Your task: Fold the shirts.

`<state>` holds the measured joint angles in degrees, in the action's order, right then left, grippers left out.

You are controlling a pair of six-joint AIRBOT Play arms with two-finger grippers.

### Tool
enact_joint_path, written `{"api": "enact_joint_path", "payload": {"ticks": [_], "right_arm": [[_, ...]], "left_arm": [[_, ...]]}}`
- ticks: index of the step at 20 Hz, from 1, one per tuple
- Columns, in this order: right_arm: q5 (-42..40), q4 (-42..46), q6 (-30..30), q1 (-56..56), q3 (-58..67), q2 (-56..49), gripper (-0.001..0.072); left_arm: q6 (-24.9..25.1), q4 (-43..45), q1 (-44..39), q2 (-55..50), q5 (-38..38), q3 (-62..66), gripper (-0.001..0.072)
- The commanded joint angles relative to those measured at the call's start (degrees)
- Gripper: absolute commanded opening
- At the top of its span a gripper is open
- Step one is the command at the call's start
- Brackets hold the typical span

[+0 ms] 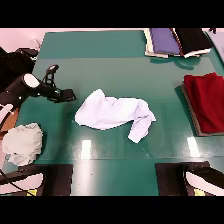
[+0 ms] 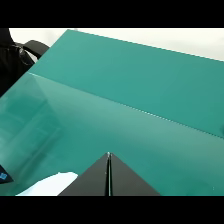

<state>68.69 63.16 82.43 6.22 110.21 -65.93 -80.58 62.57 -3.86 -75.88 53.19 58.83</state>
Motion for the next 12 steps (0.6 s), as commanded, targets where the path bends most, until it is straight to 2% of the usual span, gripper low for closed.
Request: {"api": "enact_joint_path", "payload": {"ticks": [1, 5, 9, 11, 12], "right_arm": [[0.11, -0.07, 0.02, 0.02, 0.02, -0.09, 0.0021], [0.13, -0.11, 0.04, 0.02, 0.02, -0.09, 0.0021], [0.52, -0.11, 0.04, 0.02, 0.04, -0.07, 0.0021], [1.36, 0.04, 0.04, 0.0, 0.04, -0.04, 0.0021], [2.38, 0.07, 0.04, 0.0, 0.02, -0.07, 0.0021]], "left_arm": [[3.28, -4.57, -0.44, -1.38, -0.74, -2.99, 0.0551], [6.25, -8.96, -2.29, -4.07, 1.9, -2.99, 0.0551], [6.05, -9.2, -4.68, -5.29, 1.95, -2.97, 0.0546], [6.05, -9.18, -4.68, -5.2, 1.95, -2.03, 0.0149], [6.03, -9.16, -4.68, -5.09, 2.05, -0.92, 0.0032]]}}
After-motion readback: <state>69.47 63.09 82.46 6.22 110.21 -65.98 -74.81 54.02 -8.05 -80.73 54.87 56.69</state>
